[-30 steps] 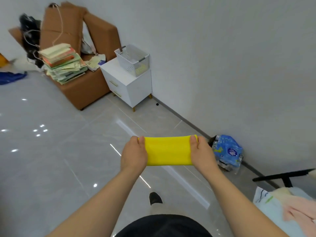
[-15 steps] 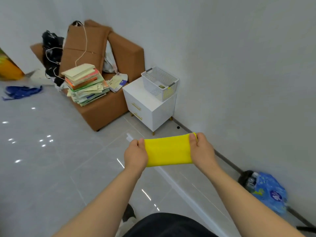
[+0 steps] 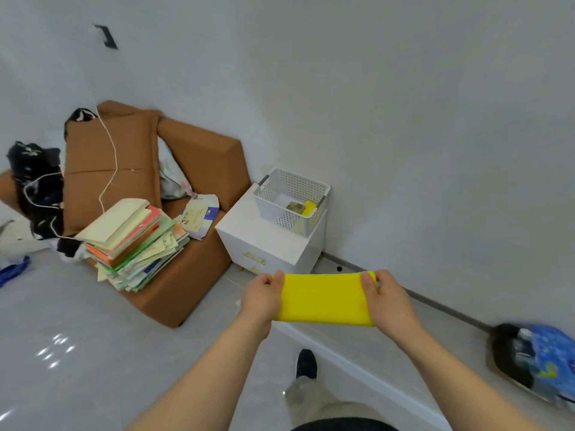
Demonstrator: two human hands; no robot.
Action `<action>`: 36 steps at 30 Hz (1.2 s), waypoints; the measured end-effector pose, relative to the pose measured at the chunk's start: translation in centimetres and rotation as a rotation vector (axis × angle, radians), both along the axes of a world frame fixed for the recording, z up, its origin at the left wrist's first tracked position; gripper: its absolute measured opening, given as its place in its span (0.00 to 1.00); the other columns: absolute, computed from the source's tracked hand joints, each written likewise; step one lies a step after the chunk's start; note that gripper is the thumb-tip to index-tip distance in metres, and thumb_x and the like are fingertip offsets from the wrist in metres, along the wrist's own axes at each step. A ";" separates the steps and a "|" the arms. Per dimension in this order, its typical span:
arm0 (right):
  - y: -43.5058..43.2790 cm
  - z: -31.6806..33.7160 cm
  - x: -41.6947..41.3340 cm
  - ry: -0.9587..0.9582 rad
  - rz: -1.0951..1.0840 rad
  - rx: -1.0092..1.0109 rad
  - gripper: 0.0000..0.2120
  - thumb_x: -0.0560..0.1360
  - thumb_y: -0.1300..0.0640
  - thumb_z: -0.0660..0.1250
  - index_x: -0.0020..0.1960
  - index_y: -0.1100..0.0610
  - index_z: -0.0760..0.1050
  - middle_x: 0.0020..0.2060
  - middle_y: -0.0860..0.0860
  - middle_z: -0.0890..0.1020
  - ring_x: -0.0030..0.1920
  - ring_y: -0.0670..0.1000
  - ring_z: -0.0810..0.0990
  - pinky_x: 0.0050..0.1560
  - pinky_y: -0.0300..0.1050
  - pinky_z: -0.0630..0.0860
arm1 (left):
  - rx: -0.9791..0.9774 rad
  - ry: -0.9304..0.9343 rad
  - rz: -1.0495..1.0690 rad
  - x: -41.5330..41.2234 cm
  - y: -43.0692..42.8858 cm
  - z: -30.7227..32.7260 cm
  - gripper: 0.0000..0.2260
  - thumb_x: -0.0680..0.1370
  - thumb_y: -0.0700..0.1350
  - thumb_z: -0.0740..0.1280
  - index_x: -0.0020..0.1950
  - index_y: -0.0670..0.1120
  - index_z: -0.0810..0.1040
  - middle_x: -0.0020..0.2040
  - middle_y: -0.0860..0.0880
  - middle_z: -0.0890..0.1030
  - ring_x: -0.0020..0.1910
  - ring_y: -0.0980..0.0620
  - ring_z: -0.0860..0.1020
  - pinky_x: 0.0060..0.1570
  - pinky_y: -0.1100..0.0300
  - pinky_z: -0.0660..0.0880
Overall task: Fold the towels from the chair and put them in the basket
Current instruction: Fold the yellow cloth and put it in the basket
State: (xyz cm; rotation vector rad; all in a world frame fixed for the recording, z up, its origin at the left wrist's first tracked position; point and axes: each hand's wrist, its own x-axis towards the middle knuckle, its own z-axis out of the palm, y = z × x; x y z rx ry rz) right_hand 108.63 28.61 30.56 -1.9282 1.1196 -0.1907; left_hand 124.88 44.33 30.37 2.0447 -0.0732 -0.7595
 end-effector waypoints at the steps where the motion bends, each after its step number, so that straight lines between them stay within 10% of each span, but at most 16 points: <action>1: -0.9 -0.4 1.9 -0.001 -0.010 0.008 0.10 0.84 0.47 0.56 0.54 0.53 0.69 0.45 0.51 0.77 0.45 0.53 0.75 0.41 0.46 0.66 | -0.002 -0.016 -0.011 2.0 -1.1 0.0 0.16 0.83 0.54 0.61 0.43 0.43 0.73 0.40 0.44 0.72 0.40 0.48 0.70 0.40 0.54 0.65; 11: -9.0 1.0 18.7 0.044 -0.096 0.040 0.11 0.84 0.48 0.56 0.56 0.55 0.70 0.48 0.53 0.76 0.46 0.54 0.73 0.44 0.45 0.64 | -0.074 0.195 -0.071 20.2 -10.0 3.2 0.06 0.82 0.44 0.65 0.58 0.46 0.75 0.57 0.44 0.77 0.56 0.42 0.77 0.56 0.45 0.77; 25: -9.3 -0.4 32.0 0.065 -0.573 0.282 0.17 0.83 0.48 0.59 0.67 0.55 0.70 0.61 0.55 0.76 0.55 0.55 0.77 0.54 0.52 0.77 | -0.016 0.486 -0.516 40.0 -20.1 -1.0 0.20 0.77 0.31 0.66 0.67 0.43 0.70 0.61 0.41 0.76 0.56 0.39 0.77 0.53 0.44 0.79; 31: -6.3 -0.9 34.6 -0.034 -0.828 0.417 0.13 0.81 0.54 0.65 0.62 0.49 0.65 0.55 0.55 0.77 0.53 0.56 0.80 0.55 0.58 0.80 | 0.017 0.459 -0.741 44.1 -23.2 -2.1 0.15 0.78 0.32 0.68 0.59 0.45 0.67 0.54 0.45 0.74 0.49 0.45 0.76 0.43 0.53 0.76; 36: -2.9 -1.1 36.4 -0.016 -0.840 0.347 0.13 0.82 0.56 0.62 0.61 0.49 0.59 0.42 0.55 0.79 0.40 0.53 0.79 0.36 0.46 0.75 | 0.016 0.286 -1.079 46.1 -23.5 -3.4 0.10 0.79 0.34 0.66 0.43 0.48 0.74 0.47 0.45 0.74 0.45 0.46 0.70 0.39 0.57 0.67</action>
